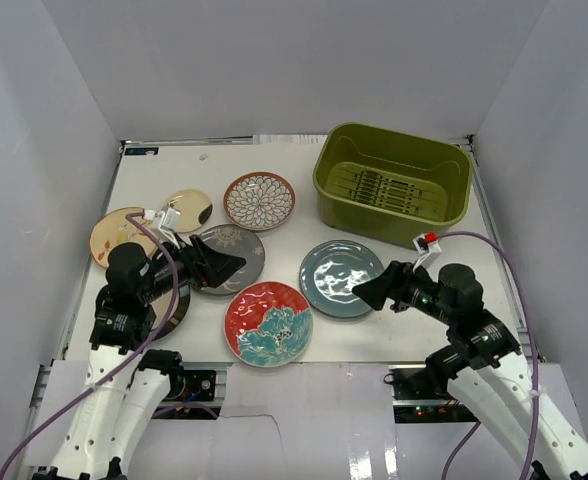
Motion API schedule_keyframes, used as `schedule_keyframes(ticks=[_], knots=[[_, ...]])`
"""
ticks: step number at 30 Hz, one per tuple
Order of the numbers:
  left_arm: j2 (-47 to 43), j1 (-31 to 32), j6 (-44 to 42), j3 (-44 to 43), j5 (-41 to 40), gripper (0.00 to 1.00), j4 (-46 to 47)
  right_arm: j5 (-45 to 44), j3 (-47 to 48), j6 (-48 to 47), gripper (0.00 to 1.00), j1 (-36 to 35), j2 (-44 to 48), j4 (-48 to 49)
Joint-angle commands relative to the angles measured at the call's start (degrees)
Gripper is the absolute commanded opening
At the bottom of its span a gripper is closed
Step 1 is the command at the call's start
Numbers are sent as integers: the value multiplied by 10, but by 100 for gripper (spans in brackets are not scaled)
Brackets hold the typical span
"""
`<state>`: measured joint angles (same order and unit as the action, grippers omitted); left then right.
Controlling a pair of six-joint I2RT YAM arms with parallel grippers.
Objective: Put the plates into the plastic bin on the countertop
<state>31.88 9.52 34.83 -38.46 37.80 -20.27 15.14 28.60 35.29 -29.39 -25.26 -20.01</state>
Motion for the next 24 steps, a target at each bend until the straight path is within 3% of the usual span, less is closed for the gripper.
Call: schedule_keyframes(ticks=[1,5,12,18,24], knots=[[-13,1,6,-11,8,98,-17,50,-42,75,90,-5,24,-31],[-16,1,2,-1,-2,98,-70,84,-128,125,93,-15,34,30],[-30,1,25,7,-93,98,-156,21,-189,195,100,-83,12,143],[-29,1,38,10,-167,98,-226,-178,-211,261,95,-332,-102,275],[-29,1,36,11,-173,98,-240,-265,-217,303,91,-394,-224,404]])
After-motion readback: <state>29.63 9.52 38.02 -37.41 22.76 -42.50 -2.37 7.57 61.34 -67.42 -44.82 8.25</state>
